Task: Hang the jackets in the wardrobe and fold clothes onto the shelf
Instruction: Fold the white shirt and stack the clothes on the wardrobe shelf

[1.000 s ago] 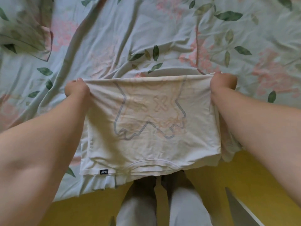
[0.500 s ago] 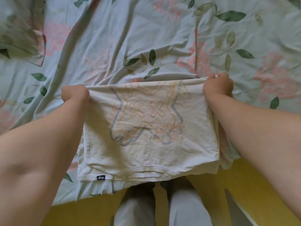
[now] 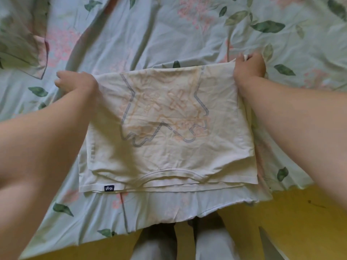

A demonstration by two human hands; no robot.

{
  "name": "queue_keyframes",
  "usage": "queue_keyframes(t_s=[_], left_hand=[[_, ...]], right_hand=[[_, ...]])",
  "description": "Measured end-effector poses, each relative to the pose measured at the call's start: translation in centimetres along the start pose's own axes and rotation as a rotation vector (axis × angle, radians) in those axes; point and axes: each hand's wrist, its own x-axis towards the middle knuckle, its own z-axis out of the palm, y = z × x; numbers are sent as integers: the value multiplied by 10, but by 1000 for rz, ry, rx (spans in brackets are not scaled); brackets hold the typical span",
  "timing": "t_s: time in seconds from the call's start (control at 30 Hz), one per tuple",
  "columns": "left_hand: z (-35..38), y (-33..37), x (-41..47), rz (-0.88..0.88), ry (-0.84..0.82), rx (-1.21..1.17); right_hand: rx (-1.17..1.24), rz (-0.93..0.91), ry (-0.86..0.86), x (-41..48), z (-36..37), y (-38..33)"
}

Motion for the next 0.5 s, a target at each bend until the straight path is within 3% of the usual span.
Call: queue_keyframes(t_s=[0.07, 0.13, 0.2, 0.27, 0.37, 0.5], left_hand=[[8, -8, -44, 66, 126, 181], [24, -27, -103, 432, 97, 173], [44, -57, -177, 827, -116, 45], [63, -77, -258, 1064, -387, -28], [86, -89, -365, 1062, -669, 114], [110, -90, -440, 880, -665, 392]], right_hand=[[-1, 7, -53, -2, -6, 9], [42, 15, -99, -4, -12, 11], [73, 34, -159, -6, -20, 14], [103, 49, -216, -6, -25, 19], [213, 110, -291, -4, -29, 28], [339, 177, -380, 11, -23, 40]])
